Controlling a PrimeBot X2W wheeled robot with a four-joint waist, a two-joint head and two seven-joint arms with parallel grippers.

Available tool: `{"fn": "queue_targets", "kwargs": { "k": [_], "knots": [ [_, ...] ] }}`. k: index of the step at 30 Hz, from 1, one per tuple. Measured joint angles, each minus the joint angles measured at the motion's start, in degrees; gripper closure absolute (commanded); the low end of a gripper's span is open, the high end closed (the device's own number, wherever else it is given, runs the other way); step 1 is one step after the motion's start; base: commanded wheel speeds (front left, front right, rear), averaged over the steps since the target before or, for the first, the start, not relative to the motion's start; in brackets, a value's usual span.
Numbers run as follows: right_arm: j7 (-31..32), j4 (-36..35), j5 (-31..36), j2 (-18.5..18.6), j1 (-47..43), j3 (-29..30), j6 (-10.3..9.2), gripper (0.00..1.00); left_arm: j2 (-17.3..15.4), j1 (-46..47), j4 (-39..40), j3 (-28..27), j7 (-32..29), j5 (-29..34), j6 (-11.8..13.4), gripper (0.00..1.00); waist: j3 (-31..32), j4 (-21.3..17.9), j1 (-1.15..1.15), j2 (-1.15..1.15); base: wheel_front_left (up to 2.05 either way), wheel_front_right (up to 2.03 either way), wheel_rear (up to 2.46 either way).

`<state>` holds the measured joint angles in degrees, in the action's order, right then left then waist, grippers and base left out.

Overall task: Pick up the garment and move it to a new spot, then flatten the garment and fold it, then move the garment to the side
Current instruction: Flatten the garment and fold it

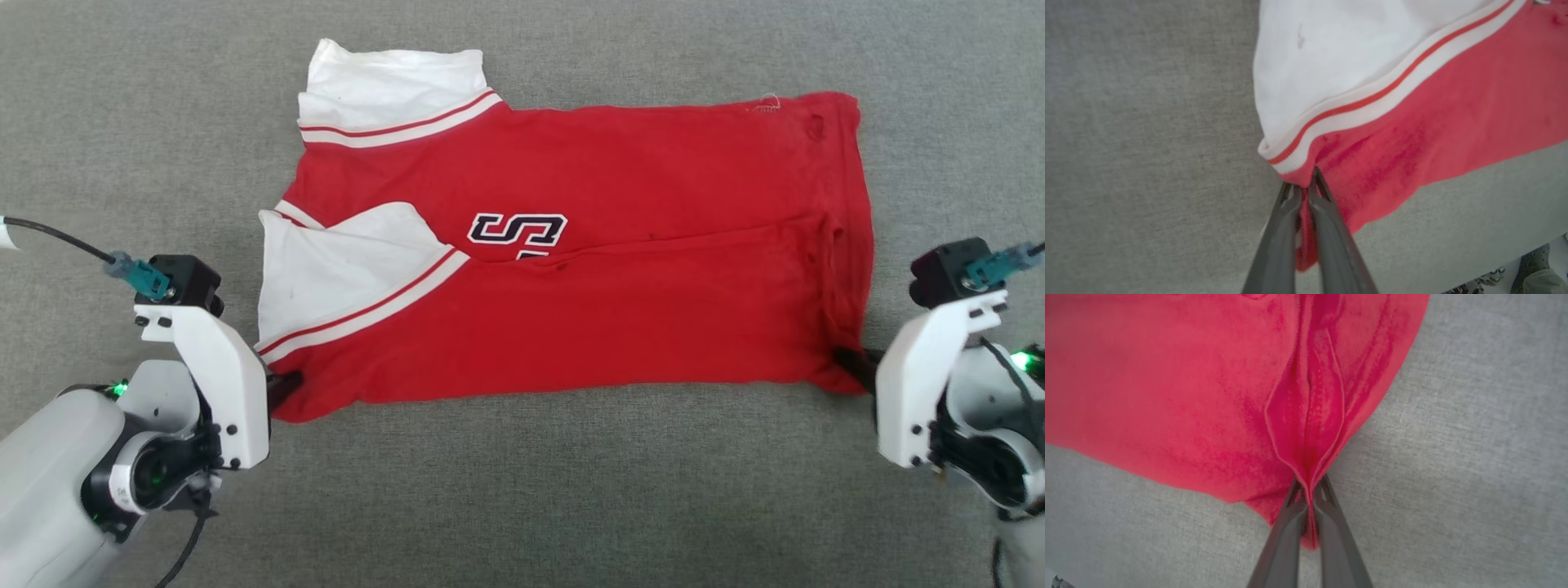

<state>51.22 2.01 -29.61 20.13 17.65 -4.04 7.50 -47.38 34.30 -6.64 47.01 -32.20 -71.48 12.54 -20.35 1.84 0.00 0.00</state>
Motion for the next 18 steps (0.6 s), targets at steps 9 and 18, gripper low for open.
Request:
{"fn": "queue_targets", "kwargs": {
  "k": [9,18],
  "knots": [
    [6.90,-8.87,-2.14,2.74,-5.38,3.59,0.00,1.00,-4.91,-3.15,9.67,-1.12,-0.70,-0.78,4.49,1.00,0.61,0.93,0.00,0.00,0.00,0.00,0.00],
    [14.37,-17.77,-2.94,1.90,-13.41,9.33,0.00,1.00,-9.59,-9.83,20.29,-0.94,-1.07,-2.24,11.28,1.00,0.26,1.28,0.00,0.00,0.00,0.00,0.00]
  ]
}}
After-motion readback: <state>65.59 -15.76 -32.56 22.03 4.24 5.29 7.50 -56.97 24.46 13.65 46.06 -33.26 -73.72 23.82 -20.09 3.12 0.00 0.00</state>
